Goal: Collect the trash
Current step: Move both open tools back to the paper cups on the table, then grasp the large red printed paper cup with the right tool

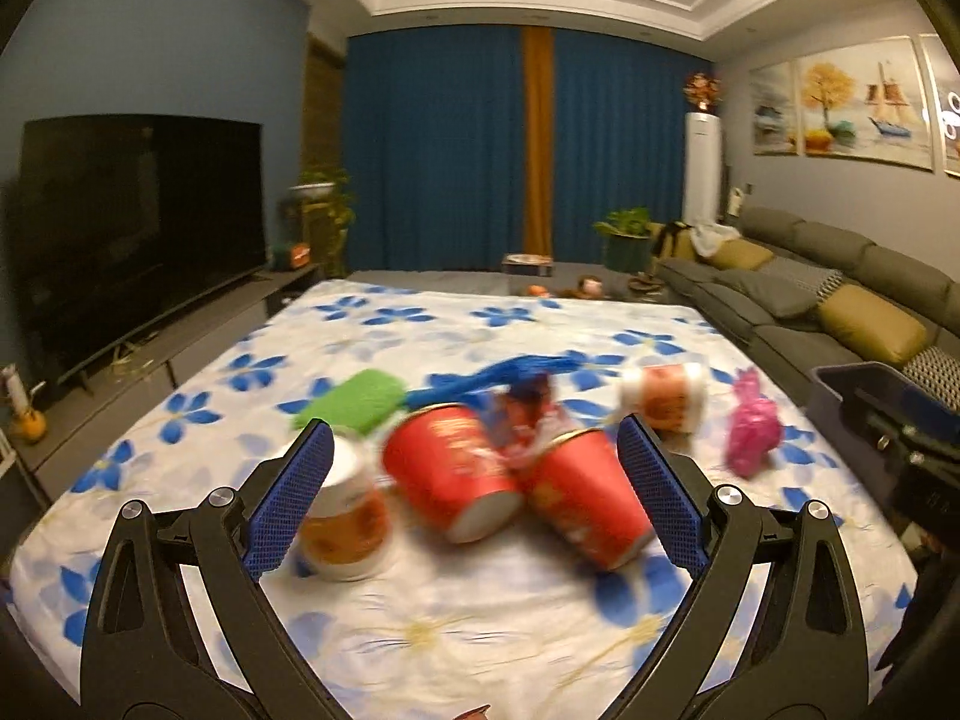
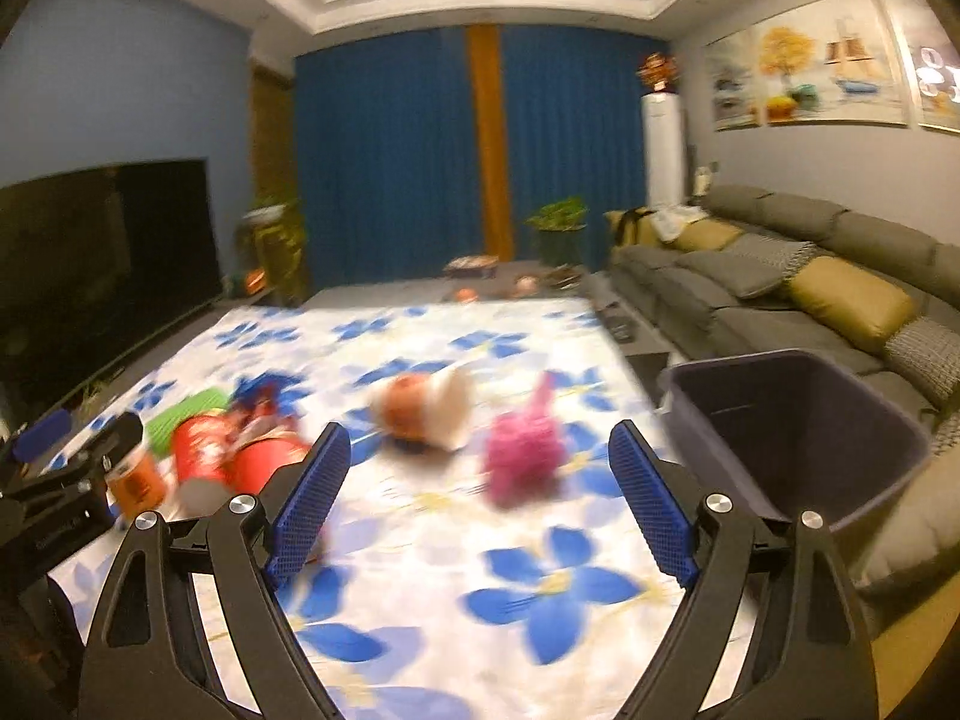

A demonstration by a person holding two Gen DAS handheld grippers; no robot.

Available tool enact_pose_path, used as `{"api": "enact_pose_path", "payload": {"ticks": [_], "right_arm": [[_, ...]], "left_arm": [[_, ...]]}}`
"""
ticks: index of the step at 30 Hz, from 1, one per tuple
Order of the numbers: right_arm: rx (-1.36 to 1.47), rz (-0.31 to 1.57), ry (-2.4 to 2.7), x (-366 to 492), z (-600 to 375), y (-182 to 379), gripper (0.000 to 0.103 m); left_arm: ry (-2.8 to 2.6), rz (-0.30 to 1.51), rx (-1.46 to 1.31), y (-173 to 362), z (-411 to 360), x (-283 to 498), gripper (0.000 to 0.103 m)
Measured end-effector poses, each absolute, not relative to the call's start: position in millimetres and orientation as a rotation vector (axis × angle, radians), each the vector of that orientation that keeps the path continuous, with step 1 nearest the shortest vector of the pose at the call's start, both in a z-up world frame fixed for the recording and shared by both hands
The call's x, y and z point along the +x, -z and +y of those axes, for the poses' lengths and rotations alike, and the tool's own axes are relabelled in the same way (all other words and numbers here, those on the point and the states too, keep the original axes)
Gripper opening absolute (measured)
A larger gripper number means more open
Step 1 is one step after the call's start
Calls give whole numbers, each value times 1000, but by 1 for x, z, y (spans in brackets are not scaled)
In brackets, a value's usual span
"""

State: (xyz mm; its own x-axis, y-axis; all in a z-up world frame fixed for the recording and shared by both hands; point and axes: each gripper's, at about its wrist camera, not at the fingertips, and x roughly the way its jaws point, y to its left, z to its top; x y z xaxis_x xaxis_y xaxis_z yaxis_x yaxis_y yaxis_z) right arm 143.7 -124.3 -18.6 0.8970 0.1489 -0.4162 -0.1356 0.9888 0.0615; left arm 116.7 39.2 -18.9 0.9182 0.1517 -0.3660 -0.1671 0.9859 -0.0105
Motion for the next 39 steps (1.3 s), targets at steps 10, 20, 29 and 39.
{"api": "enact_pose_path", "payload": {"ticks": [10, 20, 29, 39], "right_arm": [[-42, 565, -279, 168, -53, 46, 85], [-103, 638, -316, 197, -15, 67, 85], [-136, 698, -318, 221, -1, 84, 85], [-132, 786, -342, 237, 3, 97, 80]], "left_arm": [[-235, 366, -79, 23, 95, 104, 94], [-238, 388, -92, 35, 114, 113, 94], [-206, 461, -107, 50, 123, 137, 94], [-203, 502, -93, 61, 122, 154, 94]]}}
